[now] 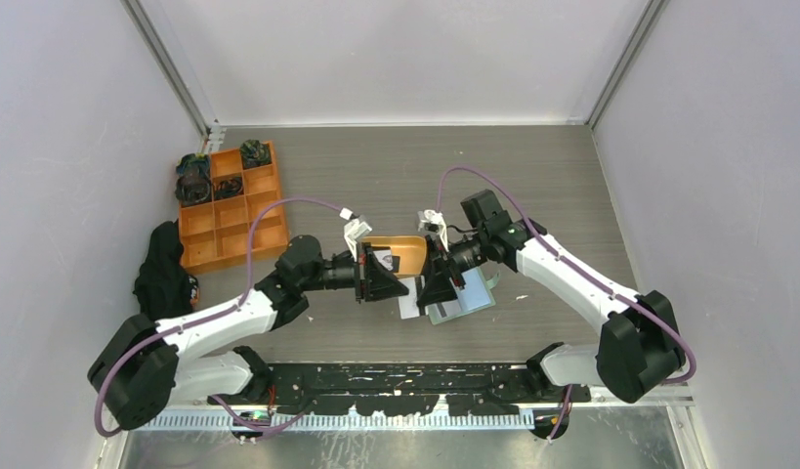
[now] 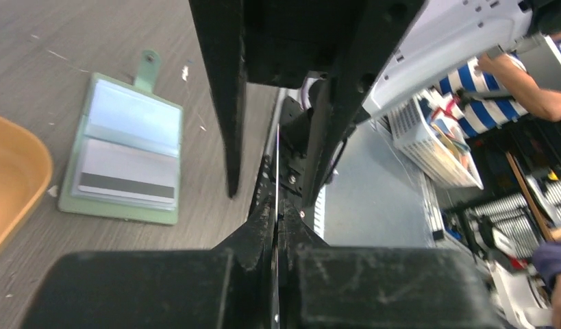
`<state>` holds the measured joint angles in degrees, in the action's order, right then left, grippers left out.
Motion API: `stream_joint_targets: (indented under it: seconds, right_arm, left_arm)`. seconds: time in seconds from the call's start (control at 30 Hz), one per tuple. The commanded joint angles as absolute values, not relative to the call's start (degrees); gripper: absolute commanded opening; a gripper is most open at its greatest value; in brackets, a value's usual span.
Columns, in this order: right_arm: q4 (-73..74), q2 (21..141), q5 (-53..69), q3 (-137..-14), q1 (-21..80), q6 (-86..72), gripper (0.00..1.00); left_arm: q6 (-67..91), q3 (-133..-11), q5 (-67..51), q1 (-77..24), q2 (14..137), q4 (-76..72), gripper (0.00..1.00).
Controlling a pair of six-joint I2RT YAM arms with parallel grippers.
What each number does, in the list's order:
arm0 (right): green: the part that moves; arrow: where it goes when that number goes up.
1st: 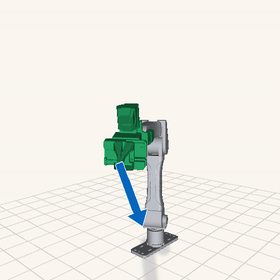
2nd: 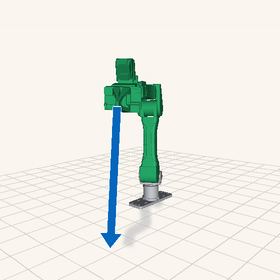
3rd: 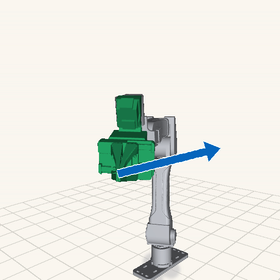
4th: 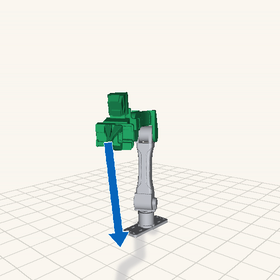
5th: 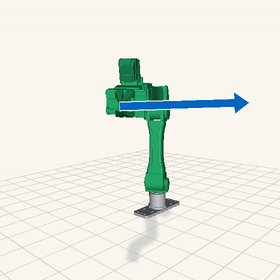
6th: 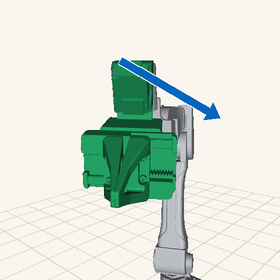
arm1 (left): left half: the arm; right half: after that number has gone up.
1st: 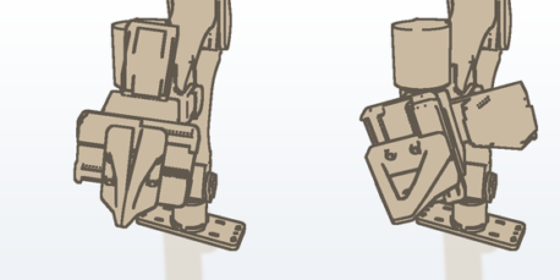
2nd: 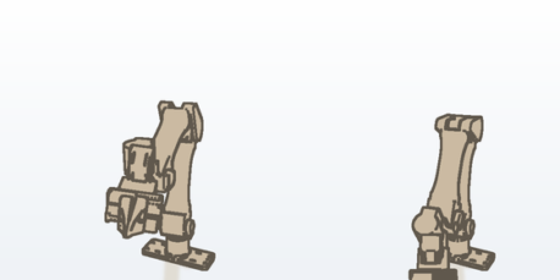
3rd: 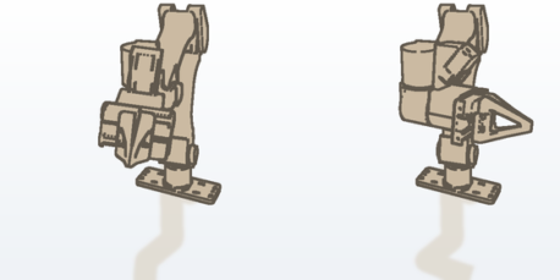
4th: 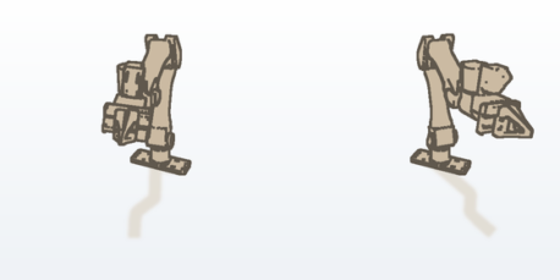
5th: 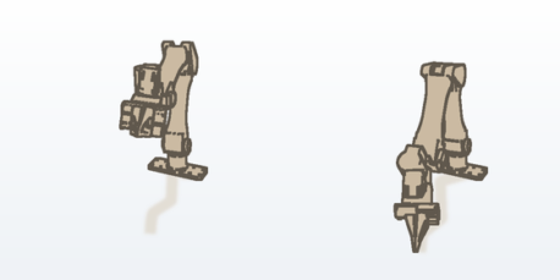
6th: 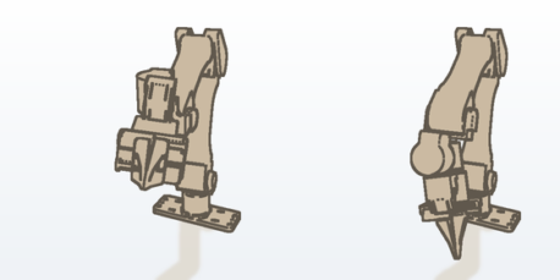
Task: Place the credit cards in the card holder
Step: Move the storage box to the center of the board.
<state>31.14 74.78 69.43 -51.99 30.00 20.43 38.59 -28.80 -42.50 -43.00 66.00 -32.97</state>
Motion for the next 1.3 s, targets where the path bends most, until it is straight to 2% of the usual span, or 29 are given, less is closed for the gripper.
stream_joint_targets:
  seconds: [0.0, 0.1, 0.23, 0.3, 0.37, 0.53, 0.63, 0.77, 0.97, 1.27]
  right_arm:
    - [42.2, 72.6, 60.6, -58.4, 25.9, 34.5, 0.62]
    - [47.6, 69.2, 49.3, -59.3, 21.3, 43.0, 0.68]
    - [45.3, 64.9, 35.1, -52.0, 20.4, 53.2, 0.75]
    - [50.3, 65.3, 32.5, -49.9, 19.8, 66.1, 0.83]
    - [54.1, 66.4, 30.0, -49.0, 19.3, 73.5, 0.88]
    - [55.9, 68.4, 27.1, -47.3, 18.6, 78.2, 0.89]
    - [53.4, 69.6, 23.1, -45.3, 18.5, 79.9, 0.9]
    - [53.5, 69.8, 26.7, -46.1, 18.5, 78.7, 0.89]
    - [53.9, 69.1, 30.6, -46.0, 18.6, 79.5, 0.86]
    - [54.7, 68.5, 31.4, -46.1, 18.5, 80.9, 0.84]
  left_arm:
    - [42.4, -23.5, -32.1, -43.0, 59.6, -37.5, 0.0]
    - [49.7, -15.8, -24.6, -43.4, 57.5, -42.7, 0.0]
    - [53.4, -12.2, -13.8, -48.9, 57.8, -45.6, 0.0]
    - [53.6, -12.3, -7.3, -53.5, 59.0, -45.4, 0.0]
    - [56.0, -11.7, 0.9, -58.0, 61.0, -46.1, 0.0]
    - [60.7, -9.4, 13.6, -64.9, 68.8, -53.6, 0.0]
    - [63.3, -8.7, 15.5, -65.0, 75.1, -57.5, 0.0]
    - [66.4, -7.4, 17.2, -63.7, 80.5, -59.8, 0.0]
    - [72.0, -6.1, 13.4, -54.5, 84.3, -60.9, 0.0]
    - [77.4, -12.0, 7.9, -45.3, 88.2, -58.6, 0.0]
